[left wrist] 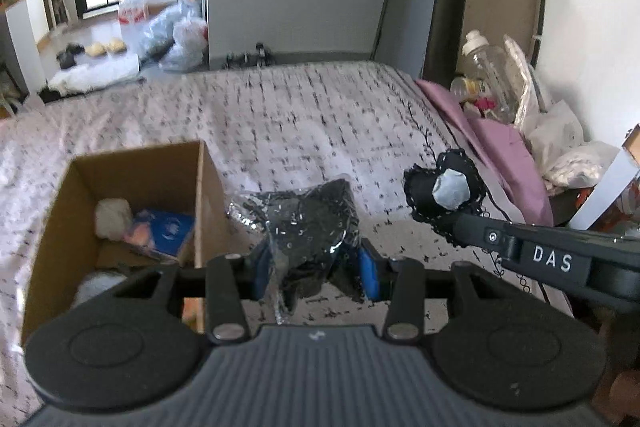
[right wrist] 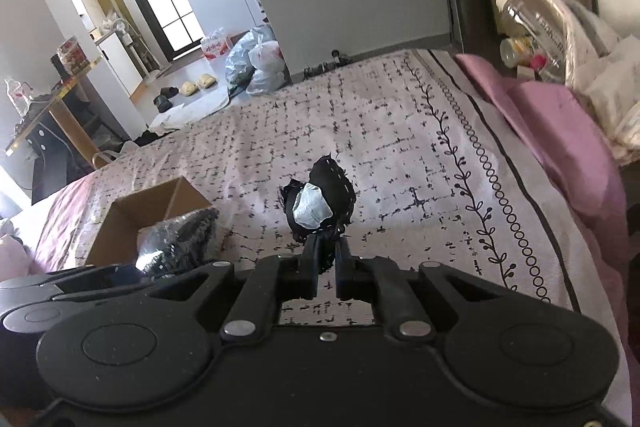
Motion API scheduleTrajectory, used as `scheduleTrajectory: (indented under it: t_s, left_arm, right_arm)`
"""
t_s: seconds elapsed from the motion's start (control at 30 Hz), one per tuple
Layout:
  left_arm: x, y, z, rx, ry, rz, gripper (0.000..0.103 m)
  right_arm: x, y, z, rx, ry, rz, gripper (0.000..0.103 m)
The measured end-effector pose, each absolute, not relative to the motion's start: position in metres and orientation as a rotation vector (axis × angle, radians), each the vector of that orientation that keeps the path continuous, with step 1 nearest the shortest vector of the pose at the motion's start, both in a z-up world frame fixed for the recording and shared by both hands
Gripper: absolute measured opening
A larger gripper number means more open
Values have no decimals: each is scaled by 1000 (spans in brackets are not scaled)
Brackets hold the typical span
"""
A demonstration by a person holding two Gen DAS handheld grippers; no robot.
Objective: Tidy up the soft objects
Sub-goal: 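Carry the sock bundle and sock ball over the box with both grippers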
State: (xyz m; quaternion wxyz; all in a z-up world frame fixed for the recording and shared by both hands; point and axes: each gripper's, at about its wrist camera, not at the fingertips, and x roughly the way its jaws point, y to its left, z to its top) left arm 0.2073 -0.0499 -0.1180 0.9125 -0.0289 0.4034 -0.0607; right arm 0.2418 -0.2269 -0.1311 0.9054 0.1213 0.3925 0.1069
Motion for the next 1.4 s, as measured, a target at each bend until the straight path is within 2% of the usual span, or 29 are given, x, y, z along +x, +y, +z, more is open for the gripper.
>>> scheduleTrajectory:
  t_s: [0.63, 1.4]
  left_arm:
    - [170, 17, -106, -101, 781, -87, 43]
    - [189, 114, -121, -100, 773, -61, 43]
  right_arm:
    - [216, -160, -106, 158, 743, 286, 8]
    - [218, -88, -102, 127, 726, 361, 8]
